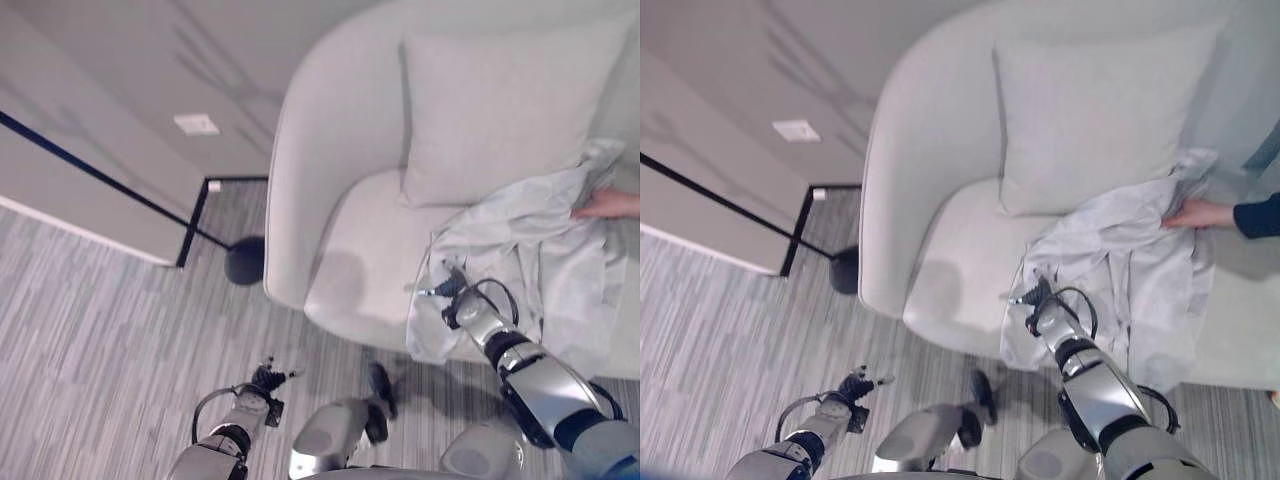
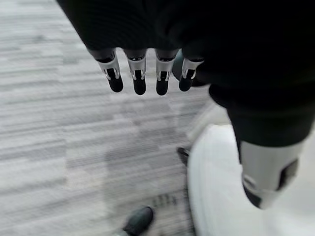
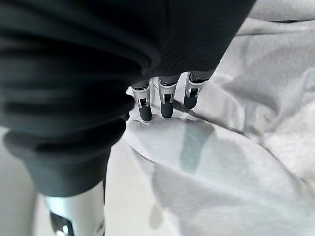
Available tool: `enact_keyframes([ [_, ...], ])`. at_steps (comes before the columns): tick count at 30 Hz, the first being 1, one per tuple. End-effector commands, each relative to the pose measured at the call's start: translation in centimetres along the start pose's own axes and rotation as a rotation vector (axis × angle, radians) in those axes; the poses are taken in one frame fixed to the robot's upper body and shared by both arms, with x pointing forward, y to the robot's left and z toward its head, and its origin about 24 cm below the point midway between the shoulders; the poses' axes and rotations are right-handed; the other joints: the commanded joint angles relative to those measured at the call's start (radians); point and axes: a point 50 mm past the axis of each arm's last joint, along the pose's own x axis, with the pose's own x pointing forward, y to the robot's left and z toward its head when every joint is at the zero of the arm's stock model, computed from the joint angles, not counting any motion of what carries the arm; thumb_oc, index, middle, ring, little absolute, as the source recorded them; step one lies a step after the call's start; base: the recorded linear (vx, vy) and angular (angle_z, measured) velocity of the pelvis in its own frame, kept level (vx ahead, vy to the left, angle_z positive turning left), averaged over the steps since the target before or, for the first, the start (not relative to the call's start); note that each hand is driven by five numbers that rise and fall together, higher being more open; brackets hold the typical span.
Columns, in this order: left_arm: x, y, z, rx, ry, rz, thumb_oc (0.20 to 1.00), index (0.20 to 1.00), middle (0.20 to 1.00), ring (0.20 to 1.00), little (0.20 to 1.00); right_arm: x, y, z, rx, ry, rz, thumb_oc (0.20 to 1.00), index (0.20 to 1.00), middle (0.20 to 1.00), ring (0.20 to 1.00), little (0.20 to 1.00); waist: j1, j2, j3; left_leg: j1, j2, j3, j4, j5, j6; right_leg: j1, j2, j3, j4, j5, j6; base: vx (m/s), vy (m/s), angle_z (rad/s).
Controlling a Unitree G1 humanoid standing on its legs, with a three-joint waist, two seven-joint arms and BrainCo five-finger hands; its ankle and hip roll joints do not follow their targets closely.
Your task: Hang the clothes on the sofa on the clothes rack.
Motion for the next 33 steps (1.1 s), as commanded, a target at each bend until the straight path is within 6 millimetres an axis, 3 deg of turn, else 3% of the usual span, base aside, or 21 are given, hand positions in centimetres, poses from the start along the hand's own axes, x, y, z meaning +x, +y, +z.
enact_keyframes([
  [1, -0.1, 0.6, -1.6, -0.075, 0.079, 0.037, 1.000, 1.000, 1.000, 1.000, 1.000, 0.8, -2.9, 1.3, -0.009, 0.021, -0.104, 1.000, 1.000, 1.000, 1.000, 1.000, -0.017, 0.008, 0.043, 0.080, 0.160, -0.122, -0.069, 0.045, -0.265, 0.068, -0.008, 0.059, 0.007, -0.084, 0.006, 0.01, 0.039, 0.07],
  [11, -0.2, 1.3, -2.5, -0.161, 0.120, 0.062, 1.000, 1.000, 1.000, 1.000, 1.000, 0.5, -2.3, 0.9, 0.045, -0.021, -0.100, 1.000, 1.000, 1.000, 1.000, 1.000, -0.024, -0.047, 0.043, 0.093, 0.180, -0.136, -0.018, 0.023, -0.267, 0.095, 0.009, 0.078, 0.007, -0.088, 0.009, 0.03, -0.013, -0.05],
  [14, -0.8, 2.0, -4.8, -0.195, 0.188, 0.091, 1.000, 1.000, 1.000, 1.000, 1.000, -0.4, -1.5, -1.4, 0.057, -0.040, -0.069, 1.000, 1.000, 1.000, 1.000, 1.000, -0.038, -0.082, -0.017, 0.119, 0.177, -0.132, -0.040, 0.023, -0.262, 0.097, 0.014, 0.079, 0.012, -0.093, 0.006, 0.08, -0.045, -0.11],
  [16, -1.3, 2.0, -6.5, -0.183, 0.238, 0.092, 1.000, 1.000, 1.000, 1.000, 1.000, -1.4, -1.2, -4.8, 0.006, -0.008, -0.056, 1.000, 1.000, 1.000, 1.000, 1.000, -0.054, -0.102, -0.070, 0.154, 0.170, -0.126, -0.070, 0.020, -0.256, 0.100, 0.020, 0.075, 0.019, -0.100, 0.006, 0.09, -0.029, -0.23],
  [19, -1.5, 1.5, -7.0, -0.168, 0.249, 0.075, 1.000, 1.000, 1.000, 1.000, 1.000, -2.3, -1.0, -7.1, -0.033, 0.016, -0.044, 1.000, 1.000, 1.000, 1.000, 1.000, -0.067, -0.108, -0.100, 0.180, 0.163, -0.122, -0.089, 0.021, -0.251, 0.108, 0.024, 0.073, 0.023, -0.105, 0.008, 0.02, 0.004, 0.00],
  [20, -1.5, 0.8, -6.8, -0.139, 0.240, 0.047, 1.000, 1.000, 1.000, 1.000, 1.000, -3.5, -0.9, -9.7, -0.086, 0.041, -0.029, 1.000, 1.000, 1.000, 1.000, 1.000, -0.094, -0.108, -0.133, 0.209, 0.159, -0.115, -0.105, 0.019, -0.246, 0.117, 0.031, 0.074, 0.030, -0.107, 0.009, 0.02, 0.013, -0.04],
  [23, -1.4, 0.2, -6.3, -0.104, 0.221, 0.021, 1.000, 1.000, 1.000, 1.000, 1.000, -4.3, -0.9, -11.0, -0.124, 0.043, -0.022, 1.000, 1.000, 1.000, 1.000, 1.000, -0.110, -0.107, -0.152, 0.223, 0.154, -0.113, -0.113, 0.018, -0.243, 0.124, 0.035, 0.071, 0.033, -0.108, 0.009, -0.02, 0.001, 0.05],
  [26, -0.9, -1.0, -4.2, 0.035, 0.141, -0.040, 1.000, 1.000, 1.000, 1.000, 1.000, -6.4, -0.6, -13.9, -0.132, 0.073, -0.016, 1.000, 1.000, 1.000, 1.000, 1.000, -0.153, -0.101, -0.174, 0.253, 0.141, -0.099, -0.114, 0.010, -0.239, 0.134, 0.035, 0.069, 0.051, -0.111, 0.004, -0.08, 0.013, -0.21],
  [33, -1.0, -2.2, -3.7, 0.161, 0.102, -0.093, 1.000, 1.000, 1.000, 1.000, 1.000, -8.5, 1.1, -16.7, -0.156, 0.144, 0.049, 1.000, 1.000, 1.000, 1.000, 1.000, -0.182, -0.083, -0.180, 0.306, 0.128, -0.075, -0.114, 0.007, -0.239, 0.152, 0.032, 0.070, 0.079, -0.115, 0.001, -0.04, 0.030, -0.29],
])
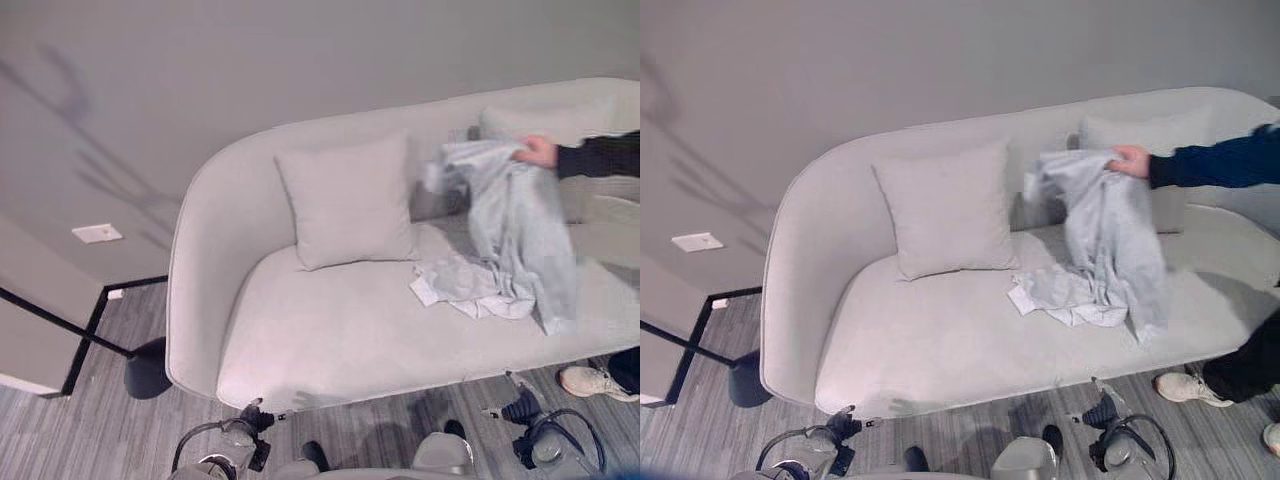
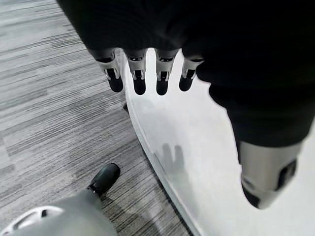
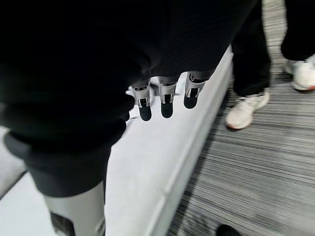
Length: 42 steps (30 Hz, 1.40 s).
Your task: Hang the clothes on the sofa on the clothes rack.
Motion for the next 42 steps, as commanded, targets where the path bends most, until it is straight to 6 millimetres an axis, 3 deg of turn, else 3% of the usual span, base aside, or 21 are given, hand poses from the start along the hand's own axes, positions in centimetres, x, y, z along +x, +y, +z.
enact_keyframes([
  [1, 0.2, -1.5, 3.4, 0.019, -0.077, -0.029, 1.000, 1.000, 1.000, 1.000, 1.000, 2.3, -5.7, 4.0, -0.072, -0.144, -0.145, 1.000, 1.000, 1.000, 1.000, 1.000, -0.023, 0.145, 0.078, 0.096, 0.056, -0.049, 0.009, -0.055, -0.040, 0.042, -0.070, 0.024, 0.017, -0.005, 0.087, -0.02, 0.016, -0.29],
  [7, 0.0, -2.0, 2.1, 0.018, -0.047, -0.041, 1.000, 1.000, 1.000, 1.000, 1.000, 2.6, -6.2, 5.0, -0.105, -0.183, -0.157, 1.000, 1.000, 1.000, 1.000, 1.000, -0.015, 0.146, 0.073, 0.112, 0.049, -0.041, 0.009, -0.056, -0.041, 0.050, -0.068, 0.022, 0.021, -0.003, 0.089, -0.03, 0.015, 0.03],
  [15, -0.1, -1.9, 0.1, -0.062, 0.026, -0.032, 1.000, 1.000, 1.000, 1.000, 1.000, 2.5, -5.0, 4.2, -0.104, -0.143, -0.128, 1.000, 1.000, 1.000, 1.000, 1.000, -0.005, 0.141, 0.086, 0.114, 0.059, -0.032, 0.009, -0.075, -0.050, 0.052, -0.060, -0.007, 0.019, -0.005, 0.098, -0.02, -0.037, -0.07],
  [17, 0.0, -1.4, 0.8, -0.019, 0.014, -0.027, 1.000, 1.000, 1.000, 1.000, 1.000, 2.3, -5.0, 3.4, -0.082, -0.112, -0.132, 1.000, 1.000, 1.000, 1.000, 1.000, -0.021, 0.140, 0.106, 0.097, 0.064, -0.055, 0.009, -0.067, -0.045, 0.035, -0.037, 0.052, 0.038, -0.012, 0.088, -0.08, -0.101, -0.20],
  [18, 0.1, -1.2, 1.2, 0.012, 0.001, -0.024, 1.000, 1.000, 1.000, 1.000, 1.000, 2.2, -5.1, 3.2, -0.081, -0.111, -0.136, 1.000, 1.000, 1.000, 1.000, 1.000, -0.026, 0.141, 0.108, 0.092, 0.067, -0.061, 0.009, -0.065, -0.046, 0.034, -0.042, 0.069, 0.039, -0.016, 0.087, -0.16, -0.298, 0.22],
  [19, 0.3, -0.6, 2.6, 0.067, -0.044, -0.013, 1.000, 1.000, 1.000, 1.000, 1.000, 2.2, -5.9, 3.7, -0.057, -0.123, -0.153, 1.000, 1.000, 1.000, 1.000, 1.000, -0.027, 0.158, 0.111, 0.072, 0.100, -0.055, 0.009, -0.057, -0.060, 0.036, -0.110, 0.086, 0.037, -0.016, 0.084, -0.10, -0.304, 0.37],
  [22, 0.4, 0.3, 3.7, 0.063, -0.075, 0.009, 1.000, 1.000, 1.000, 1.000, 1.000, 2.3, -6.2, 3.8, -0.040, -0.123, -0.159, 1.000, 1.000, 1.000, 1.000, 1.000, -0.017, 0.152, 0.103, 0.036, 0.131, -0.075, 0.019, -0.049, -0.069, 0.025, -0.151, 0.157, 0.037, -0.015, 0.083, -0.09, -0.432, 0.00],
  [24, 0.5, 1.0, 4.0, 0.030, -0.080, 0.025, 1.000, 1.000, 1.000, 1.000, 1.000, 2.5, -6.9, 4.7, -0.036, -0.154, -0.173, 1.000, 1.000, 1.000, 1.000, 1.000, 0.007, 0.129, 0.092, 0.007, 0.170, -0.090, 0.025, -0.038, -0.075, 0.022, -0.138, 0.176, 0.044, -0.013, 0.096, -0.07, -0.589, -0.17],
  [26, 0.4, 0.9, 2.5, -0.018, -0.030, 0.032, 1.000, 1.000, 1.000, 1.000, 1.000, 2.4, -8.7, 5.5, -0.084, -0.214, -0.208, 1.000, 1.000, 1.000, 1.000, 1.000, 0.027, 0.133, 0.074, -0.025, 0.280, -0.114, 0.028, -0.002, -0.073, 0.017, -0.034, 0.150, 0.097, -0.038, 0.110, -0.03, -0.866, -0.03],
  [28, 0.4, 0.5, 2.4, -0.027, -0.024, 0.023, 1.000, 1.000, 1.000, 1.000, 1.000, 2.2, -9.4, 4.5, -0.096, -0.187, -0.224, 1.000, 1.000, 1.000, 1.000, 1.000, 0.016, 0.143, 0.068, -0.045, 0.349, -0.120, 0.041, 0.032, -0.057, 0.015, 0.039, 0.133, 0.108, -0.044, 0.115, 0.05, -0.719, 0.10],
  [31, 0.4, 0.2, 2.7, -0.090, -0.028, 0.011, 1.000, 1.000, 1.000, 1.000, 1.000, 1.9, -10.5, 3.3, -0.130, -0.160, -0.248, 1.000, 1.000, 1.000, 1.000, 1.000, 0.015, 0.130, 0.070, -0.079, 0.389, -0.107, 0.080, 0.031, -0.041, 0.037, 0.082, 0.113, 0.060, -0.046, 0.112, 0.03, -0.531, 0.03],
  [32, 0.3, 0.2, 2.5, -0.122, -0.027, 0.015, 1.000, 1.000, 1.000, 1.000, 1.000, 1.7, -11.0, 2.5, -0.128, -0.136, -0.265, 1.000, 1.000, 1.000, 1.000, 1.000, 0.012, 0.110, 0.079, -0.072, 0.391, -0.059, 0.095, 0.019, -0.042, 0.054, 0.090, 0.085, 0.039, -0.042, 0.107, 0.02, -0.458, 0.10],
  [33, 0.3, 0.0, 2.2, -0.146, -0.020, 0.013, 1.000, 1.000, 1.000, 1.000, 1.000, 1.6, -11.2, 2.3, -0.122, -0.136, -0.272, 1.000, 1.000, 1.000, 1.000, 1.000, 0.016, 0.104, 0.084, -0.075, 0.368, -0.082, 0.122, 0.021, -0.046, 0.058, 0.101, 0.087, 0.018, -0.031, 0.098, 0.08, -0.670, 0.66],
  [34, 0.2, 0.1, 0.9, -0.227, 0.022, 0.033, 1.000, 1.000, 1.000, 1.000, 1.000, 1.7, -10.5, 2.8, -0.123, -0.156, -0.249, 1.000, 1.000, 1.000, 1.000, 1.000, 0.047, 0.083, 0.084, -0.125, 0.260, -0.204, 0.189, -0.013, -0.052, 0.058, 0.137, 0.131, -0.032, -0.026, 0.075, 0.06, -0.561, 0.67],
  [35, 0.1, 0.3, 0.5, -0.260, 0.033, 0.048, 1.000, 1.000, 1.000, 1.000, 1.000, 1.8, -10.1, 3.2, -0.130, -0.168, -0.234, 1.000, 1.000, 1.000, 1.000, 1.000, 0.063, 0.065, 0.077, -0.151, 0.214, -0.224, 0.203, -0.034, -0.048, 0.058, 0.149, 0.145, -0.053, -0.023, 0.064, 0.14, -0.669, 0.38],
  [36, 0.1, 0.4, 0.2, -0.287, 0.048, 0.060, 1.000, 1.000, 1.000, 1.000, 1.000, 1.8, -9.3, 3.8, -0.133, -0.190, -0.206, 1.000, 1.000, 1.000, 1.000, 1.000, 0.086, 0.063, 0.061, -0.181, 0.119, -0.215, 0.186, -0.048, -0.041, 0.074, 0.190, 0.156, -0.084, -0.029, 0.050, 0.08, -0.358, -0.73],
  [37, 0.1, 0.4, 0.1, -0.287, 0.048, 0.061, 1.000, 1.000, 1.000, 1.000, 1.000, 1.9, -9.3, 3.8, -0.133, -0.190, -0.205, 1.000, 1.000, 1.000, 1.000, 1.000, 0.089, 0.060, 0.061, -0.182, 0.115, -0.210, 0.185, -0.042, -0.038, 0.072, 0.185, 0.160, -0.087, -0.023, 0.051, 0.23, -0.435, -1.14],
  [38, 0.0, 0.0, -0.6, -0.282, 0.069, 0.045, 1.000, 1.000, 1.000, 1.000, 1.000, 2.1, -9.1, 4.3, -0.148, -0.202, -0.194, 1.000, 1.000, 1.000, 1.000, 1.000, 0.118, 0.080, 0.040, -0.240, -0.002, -0.148, 0.114, -0.035, -0.037, 0.115, 0.241, 0.158, -0.106, -0.044, 0.035, 0.14, -0.198, -1.33],
  [39, 0.0, 0.0, -0.6, -0.283, 0.069, 0.045, 1.000, 1.000, 1.000, 1.000, 1.000, 2.1, -9.1, 4.4, -0.148, -0.203, -0.194, 1.000, 1.000, 1.000, 1.000, 1.000, 0.120, 0.078, 0.039, -0.241, -0.005, -0.144, 0.110, -0.028, -0.034, 0.111, 0.238, 0.161, -0.106, -0.041, 0.035, 0.30, -0.327, -0.40],
  [40, -0.2, -0.4, -1.2, -0.295, 0.083, 0.033, 1.000, 1.000, 1.000, 1.000, 1.000, 2.4, -9.8, 5.5, -0.159, -0.234, -0.218, 1.000, 1.000, 1.000, 1.000, 1.000, 0.151, 0.086, 0.040, -0.288, -0.058, -0.111, 0.067, -0.051, -0.033, 0.155, 0.272, 0.169, -0.106, -0.061, 0.032, 0.21, -0.156, -0.20],
  [42, -0.5, -0.9, -2.6, -0.307, 0.122, 0.024, 1.000, 1.000, 1.000, 1.000, 1.000, 2.7, -10.8, 7.5, -0.159, -0.286, -0.251, 1.000, 1.000, 1.000, 1.000, 1.000, 0.194, 0.101, 0.052, -0.309, -0.073, -0.114, 0.056, -0.064, -0.026, 0.195, 0.287, 0.187, -0.106, -0.063, 0.033, 0.34, -0.149, -0.29],
])
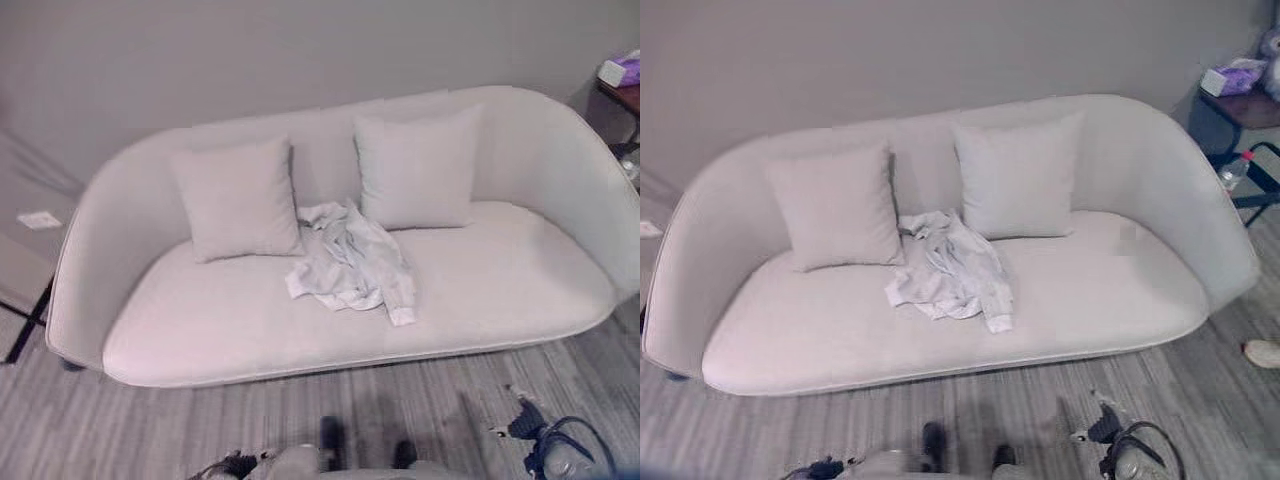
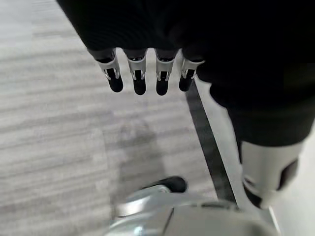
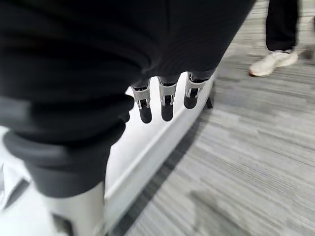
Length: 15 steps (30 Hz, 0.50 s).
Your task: Hang the clothes on the sofa on the clothes rack.
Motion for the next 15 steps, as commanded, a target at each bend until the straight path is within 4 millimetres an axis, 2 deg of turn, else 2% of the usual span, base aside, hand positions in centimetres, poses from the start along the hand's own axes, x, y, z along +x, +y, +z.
enact_keyframes([
  [1, 0.1, 0.4, 1.9, -0.075, -0.067, 0.014, 1.000, 1.000, 1.000, 1.000, 1.000, 2.6, -9.3, 5.6, 0.013, -0.191, -0.280, 1.000, 1.000, 1.000, 1.000, 1.000, 0.091, 0.070, 0.086, -0.009, 0.059, -0.050, -0.012, -0.054, 0.053, 0.196, -0.012, 0.161, 0.010, 0.032, 0.079, 0.34, -0.056, -1.55],
  [3, 0.1, 0.5, 0.8, -0.066, -0.029, 0.018, 1.000, 1.000, 1.000, 1.000, 1.000, 2.8, -8.6, 6.3, 0.009, -0.209, -0.252, 1.000, 1.000, 1.000, 1.000, 1.000, 0.102, 0.072, 0.040, 0.003, 0.075, -0.063, 0.016, -0.007, 0.058, 0.210, -0.005, 0.169, 0.050, 0.042, 0.077, 0.39, 0.030, -1.45],
  [6, 0.1, 1.1, 0.5, -0.050, -0.023, 0.038, 1.000, 1.000, 1.000, 1.000, 1.000, 3.0, -8.0, 7.1, 0.010, -0.226, -0.227, 1.000, 1.000, 1.000, 1.000, 1.000, 0.120, 0.051, 0.001, 0.020, 0.069, -0.055, 0.036, -0.003, 0.067, 0.225, -0.026, 0.159, 0.123, 0.042, 0.073, 0.39, 0.093, 0.18],
  [7, 0.1, 1.5, 0.7, -0.029, -0.029, 0.047, 1.000, 1.000, 1.000, 1.000, 1.000, 3.1, -7.6, 7.2, 0.006, -0.225, -0.213, 1.000, 1.000, 1.000, 1.000, 1.000, 0.131, 0.047, -0.013, 0.046, 0.062, -0.049, 0.039, -0.008, 0.073, 0.224, -0.038, 0.150, 0.211, 0.043, 0.072, 0.42, 0.173, 0.03],
  [8, 0.1, 1.6, 0.7, -0.021, -0.029, 0.050, 1.000, 1.000, 1.000, 1.000, 1.000, 3.1, -7.5, 7.2, 0.003, -0.222, -0.207, 1.000, 1.000, 1.000, 1.000, 1.000, 0.128, 0.053, -0.015, 0.069, 0.063, -0.050, 0.037, -0.010, 0.078, 0.209, -0.039, 0.144, 0.280, 0.049, 0.072, 0.51, 0.294, 0.20],
  [9, 0.1, 1.5, 1.1, -0.009, -0.039, 0.051, 1.000, 1.000, 1.000, 1.000, 1.000, 3.3, -7.4, 7.7, -0.012, -0.228, -0.203, 1.000, 1.000, 1.000, 1.000, 1.000, 0.110, 0.085, -0.008, 0.142, 0.079, -0.053, 0.031, -0.011, 0.086, 0.158, -0.047, 0.125, 0.462, 0.048, 0.059, 0.37, 0.288, 0.10],
  [11, 0.2, 1.6, 1.5, -0.012, -0.047, 0.054, 1.000, 1.000, 1.000, 1.000, 1.000, 3.4, -7.7, 8.2, -0.041, -0.237, -0.209, 1.000, 1.000, 1.000, 1.000, 1.000, 0.073, 0.132, 0.034, 0.220, 0.106, -0.064, 0.021, -0.010, 0.096, 0.063, -0.023, 0.143, 0.654, 0.020, 0.048, 0.30, 0.235, 0.02],
  [12, 0.2, 1.8, 2.6, 0.000, -0.083, 0.059, 1.000, 1.000, 1.000, 1.000, 1.000, 3.7, -8.0, 9.3, -0.059, -0.267, -0.209, 1.000, 1.000, 1.000, 1.000, 1.000, 0.050, 0.132, 0.059, 0.260, 0.103, -0.081, 0.009, -0.018, 0.099, -0.004, -0.030, 0.157, 0.658, -0.005, 0.042, 0.29, 0.053, 0.15],
  [14, 0.2, 2.3, 4.4, 0.036, -0.149, 0.072, 1.000, 1.000, 1.000, 1.000, 1.000, 3.9, -8.8, 10.4, -0.097, -0.301, -0.211, 1.000, 1.000, 1.000, 1.000, 1.000, 0.016, 0.114, 0.081, 0.285, 0.081, -0.134, -0.008, -0.023, 0.092, -0.080, -0.027, 0.199, 0.471, 0.001, 0.055, 0.30, -0.071, 0.48],
  [15, 0.1, 2.8, 5.5, 0.062, -0.183, 0.082, 1.000, 1.000, 1.000, 1.000, 1.000, 4.0, -10.0, 10.5, -0.115, -0.296, -0.240, 1.000, 1.000, 1.000, 1.000, 1.000, -0.017, 0.102, 0.087, 0.304, 0.050, -0.195, -0.033, -0.040, 0.099, -0.132, 0.002, 0.291, 0.232, 0.020, 0.071, 0.25, -0.195, 1.34],
])
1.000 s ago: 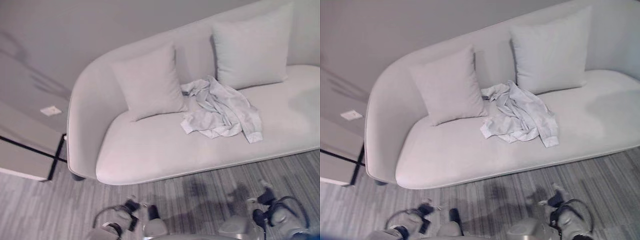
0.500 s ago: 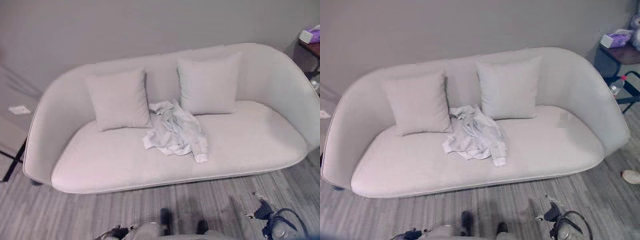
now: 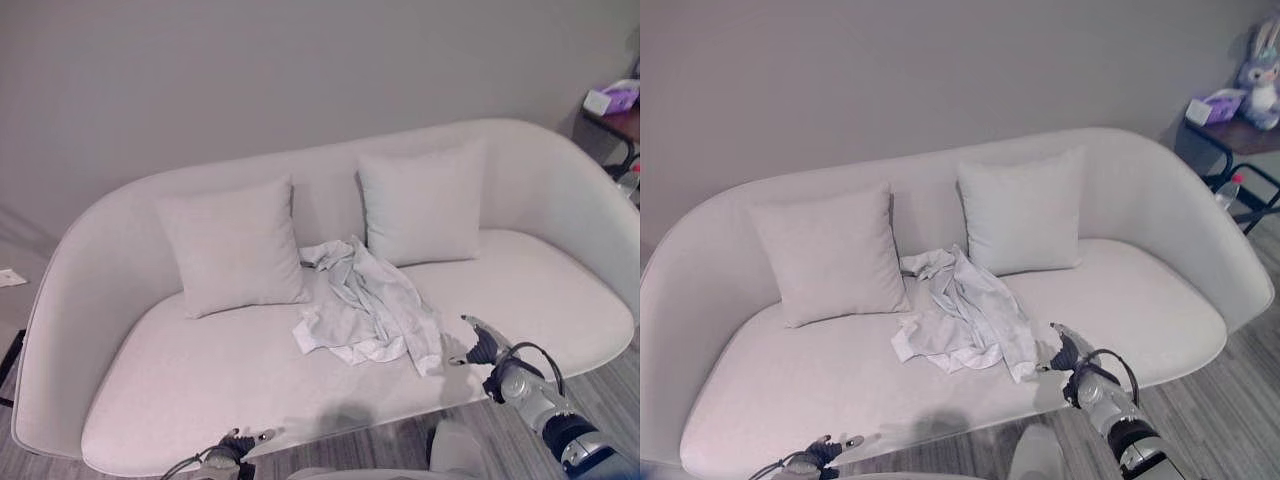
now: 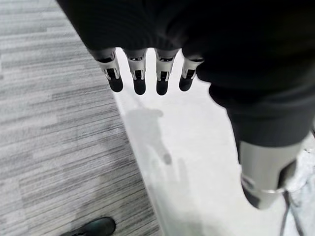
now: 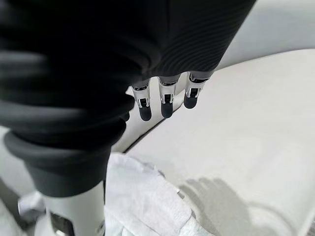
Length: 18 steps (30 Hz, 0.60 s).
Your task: Hang the clothes on the sofa on the clothes rack.
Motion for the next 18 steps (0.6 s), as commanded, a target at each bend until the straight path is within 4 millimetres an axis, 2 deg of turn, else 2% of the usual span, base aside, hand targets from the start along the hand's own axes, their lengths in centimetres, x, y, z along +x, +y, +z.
enact_keyframes([
  [1, 0.2, 1.4, 1.4, -0.009, -0.045, 0.044, 1.000, 1.000, 1.000, 1.000, 1.000, 1.6, -7.1, 1.0, 0.011, -0.022, -0.216, 1.000, 1.000, 1.000, 1.000, 1.000, -0.009, -0.078, 0.034, -0.111, -0.020, -0.082, -0.091, 0.147, -0.127, 0.289, 0.003, 0.130, -0.412, 0.073, 0.051, 0.21, -0.209, 2.53],
  [3, 0.1, 1.2, 0.5, -0.039, -0.010, 0.043, 1.000, 1.000, 1.000, 1.000, 1.000, 1.8, -6.5, 1.0, -0.003, -0.011, -0.181, 1.000, 1.000, 1.000, 1.000, 1.000, 0.006, -0.089, 0.016, -0.137, -0.006, -0.098, -0.086, 0.145, -0.130, 0.292, 0.005, 0.128, -0.433, 0.091, 0.053, 0.09, -0.189, 2.14],
  [8, 0.0, 0.5, -0.6, -0.066, 0.035, 0.033, 1.000, 1.000, 1.000, 1.000, 1.000, 2.2, -5.8, 1.2, -0.015, 0.006, -0.134, 1.000, 1.000, 1.000, 1.000, 1.000, 0.024, -0.098, -0.003, -0.164, 0.026, -0.121, -0.084, 0.159, -0.137, 0.306, 0.005, 0.110, -0.472, 0.105, 0.044, 0.09, -0.085, 0.19],
  [14, 0.0, 0.1, 0.0, -0.055, 0.028, 0.030, 1.000, 1.000, 1.000, 1.000, 1.000, 2.4, -4.4, 2.1, 0.090, 0.019, -0.125, 1.000, 1.000, 1.000, 1.000, 1.000, 0.022, -0.089, -0.007, -0.166, 0.031, -0.121, -0.100, 0.151, -0.138, 0.309, 0.007, 0.106, -0.491, 0.109, 0.042, 0.08, 0.002, -0.05],
  [17, 0.0, 0.1, 0.0, -0.055, 0.028, 0.030, 1.000, 1.000, 1.000, 1.000, 1.000, 2.4, -4.4, 2.1, 0.090, 0.019, -0.125, 1.000, 1.000, 1.000, 1.000, 1.000, 0.022, -0.089, -0.007, -0.166, 0.031, -0.121, -0.100, 0.151, -0.138, 0.309, 0.007, 0.106, -0.491, 0.109, 0.042, 0.03, 0.036, -0.04],
  [18, 0.1, -0.2, 0.6, -0.043, 0.019, 0.023, 1.000, 1.000, 1.000, 1.000, 1.000, 2.7, -3.7, 2.7, 0.156, 0.038, -0.125, 1.000, 1.000, 1.000, 1.000, 1.000, 0.015, -0.069, 0.005, -0.179, 0.030, -0.115, -0.100, 0.142, -0.140, 0.300, 0.001, 0.101, -0.487, 0.106, 0.043, 0.05, 0.199, -0.05],
])
